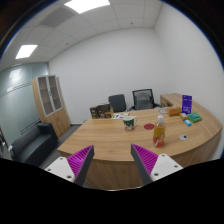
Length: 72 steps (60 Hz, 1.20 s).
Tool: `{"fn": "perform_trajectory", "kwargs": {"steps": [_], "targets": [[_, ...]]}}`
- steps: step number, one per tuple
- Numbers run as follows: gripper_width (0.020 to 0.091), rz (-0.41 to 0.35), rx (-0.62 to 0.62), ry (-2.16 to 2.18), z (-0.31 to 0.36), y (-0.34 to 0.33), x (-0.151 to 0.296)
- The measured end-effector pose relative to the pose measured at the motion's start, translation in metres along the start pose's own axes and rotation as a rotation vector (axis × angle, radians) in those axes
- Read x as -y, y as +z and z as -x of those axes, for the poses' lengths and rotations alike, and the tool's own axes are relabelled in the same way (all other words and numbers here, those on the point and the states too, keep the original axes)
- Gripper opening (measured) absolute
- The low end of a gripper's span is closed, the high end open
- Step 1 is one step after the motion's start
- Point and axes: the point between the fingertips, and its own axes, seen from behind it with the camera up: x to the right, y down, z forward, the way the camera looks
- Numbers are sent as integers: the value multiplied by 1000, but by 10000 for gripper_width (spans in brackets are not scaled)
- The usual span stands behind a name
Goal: Pour water
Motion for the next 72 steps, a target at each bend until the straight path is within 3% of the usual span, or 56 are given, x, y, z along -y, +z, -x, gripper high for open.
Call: {"fn": "perform_trajectory", "kwargs": {"steps": [19,30,39,60,63,64,65,72], "targets": [[819,-3,-190,22,-40,39,-7],[813,5,-252,5,-126,89,-26],[814,-47,-306,-91,-213,156,-30],[812,-102,-215,-37,-281,285,-23],[769,-120,-200,-33,-283,293,-17],[703,-126,-195,-37,-282,295,-15],[584,-128,-184,-43,-281,297,-16],[538,-166,-204,-104,-283,298,-10]]}}
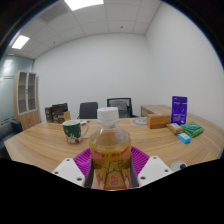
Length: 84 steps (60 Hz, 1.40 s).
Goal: Pour water
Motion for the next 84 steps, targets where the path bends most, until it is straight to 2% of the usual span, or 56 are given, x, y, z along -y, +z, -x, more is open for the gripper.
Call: {"fn": "perform_trajectory", "kwargs": {"steps": [8,14,15,20,26,29,37,53,68,76,84], "targets": [[487,50,11,4,-1,7,-3],[467,128,10,-17,-4,17,1],[448,130,8,-26,-5,20,5],[448,139,-44,-124,-19,39,28],[449,116,-77,-331,-16,72,65],[450,108,-92,-465,-13,87,89],[447,87,-140,-952,20,137,122],[443,250,-150,-1774,59,204,128],[448,363,-60,-2151,66,218,117],[446,343,-28,-2123,67,218,117],[447,213,-96,-1791,62,221,145]]}}
